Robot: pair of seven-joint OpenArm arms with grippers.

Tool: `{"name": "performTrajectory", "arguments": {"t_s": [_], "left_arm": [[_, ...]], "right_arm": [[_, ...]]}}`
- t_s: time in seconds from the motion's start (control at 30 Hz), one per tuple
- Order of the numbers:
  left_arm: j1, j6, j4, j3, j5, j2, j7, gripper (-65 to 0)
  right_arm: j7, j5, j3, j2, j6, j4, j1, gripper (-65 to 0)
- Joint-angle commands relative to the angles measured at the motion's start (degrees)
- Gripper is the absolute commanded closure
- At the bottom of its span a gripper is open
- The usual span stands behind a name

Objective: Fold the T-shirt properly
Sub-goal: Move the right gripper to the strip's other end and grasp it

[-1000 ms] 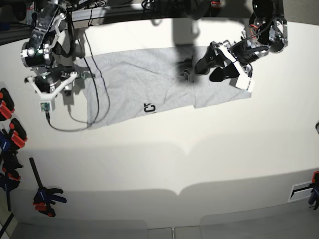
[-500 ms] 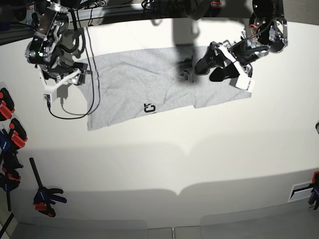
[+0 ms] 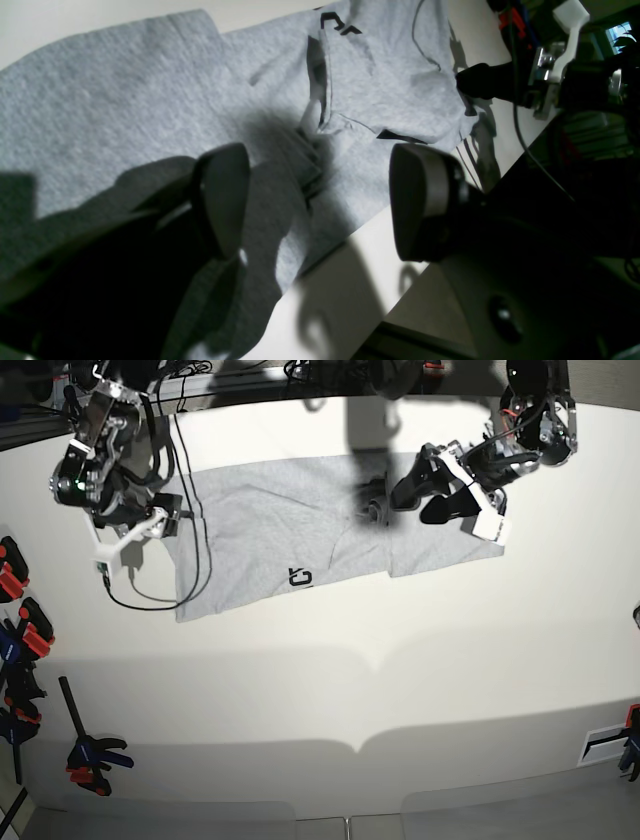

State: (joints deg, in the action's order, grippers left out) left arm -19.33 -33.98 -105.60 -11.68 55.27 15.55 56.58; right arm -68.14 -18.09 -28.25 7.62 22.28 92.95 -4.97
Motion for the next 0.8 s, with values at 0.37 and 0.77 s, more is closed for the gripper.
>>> {"name": "performTrajectory", "arguments": {"t_s": [0.37,0.77], "left_arm": [[0.4,-0.6,-1.0,-0.3,1.4,0.4,-1.1,-40.9],[0.4,-0.6,-1.0,-0.3,1.4,0.4,-0.9,-40.8]], "right_arm": [[-1.1,-4.9,0.0,-2.3,0.0,-0.5,1.9,-39.9],[2.6,-6.2,0.2,-10.9,2.6,-1.6,1.9,-39.4]]}}
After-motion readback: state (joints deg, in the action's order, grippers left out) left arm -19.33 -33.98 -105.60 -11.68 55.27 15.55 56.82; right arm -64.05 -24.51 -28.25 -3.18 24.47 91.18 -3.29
